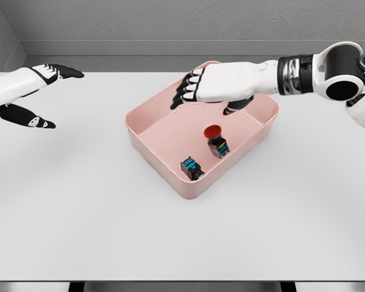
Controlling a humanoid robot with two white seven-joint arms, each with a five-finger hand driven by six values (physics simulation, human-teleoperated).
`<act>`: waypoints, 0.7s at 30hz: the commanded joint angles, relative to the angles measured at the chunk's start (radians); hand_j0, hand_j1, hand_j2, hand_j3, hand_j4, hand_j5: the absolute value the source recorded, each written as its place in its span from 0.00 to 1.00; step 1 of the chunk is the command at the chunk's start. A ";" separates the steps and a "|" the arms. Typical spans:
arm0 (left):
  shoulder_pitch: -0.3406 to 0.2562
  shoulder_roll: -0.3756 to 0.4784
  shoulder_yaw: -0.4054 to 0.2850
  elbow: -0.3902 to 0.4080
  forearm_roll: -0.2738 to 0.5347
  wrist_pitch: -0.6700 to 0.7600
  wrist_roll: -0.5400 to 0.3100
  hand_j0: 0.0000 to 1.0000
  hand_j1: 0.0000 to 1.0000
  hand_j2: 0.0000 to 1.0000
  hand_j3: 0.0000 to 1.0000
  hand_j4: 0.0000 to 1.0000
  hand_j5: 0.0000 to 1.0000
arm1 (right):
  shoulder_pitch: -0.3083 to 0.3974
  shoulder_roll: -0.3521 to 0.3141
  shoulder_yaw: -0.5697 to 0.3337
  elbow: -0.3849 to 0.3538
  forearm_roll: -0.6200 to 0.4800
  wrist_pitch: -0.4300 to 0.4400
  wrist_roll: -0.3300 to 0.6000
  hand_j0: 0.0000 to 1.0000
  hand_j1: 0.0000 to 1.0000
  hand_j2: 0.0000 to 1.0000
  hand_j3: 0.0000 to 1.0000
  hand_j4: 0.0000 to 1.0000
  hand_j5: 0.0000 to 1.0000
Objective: Put the industrial switch in the basket with both arms
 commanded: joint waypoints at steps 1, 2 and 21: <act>0.000 0.002 0.001 0.000 0.007 0.002 0.000 1.00 1.00 1.00 1.00 1.00 1.00 | -0.002 0.040 0.002 0.002 -0.005 0.037 0.003 1.00 1.00 1.00 1.00 1.00 1.00; 0.000 0.004 0.001 0.000 0.009 0.002 0.000 1.00 1.00 1.00 1.00 1.00 1.00 | -0.006 0.054 0.002 0.002 -0.005 0.045 0.005 1.00 1.00 1.00 1.00 1.00 1.00; 0.000 0.010 0.001 0.011 0.009 0.002 -0.001 1.00 1.00 1.00 1.00 1.00 1.00 | 0.294 -0.294 -0.303 0.063 -0.134 -0.012 -0.017 1.00 1.00 1.00 1.00 1.00 1.00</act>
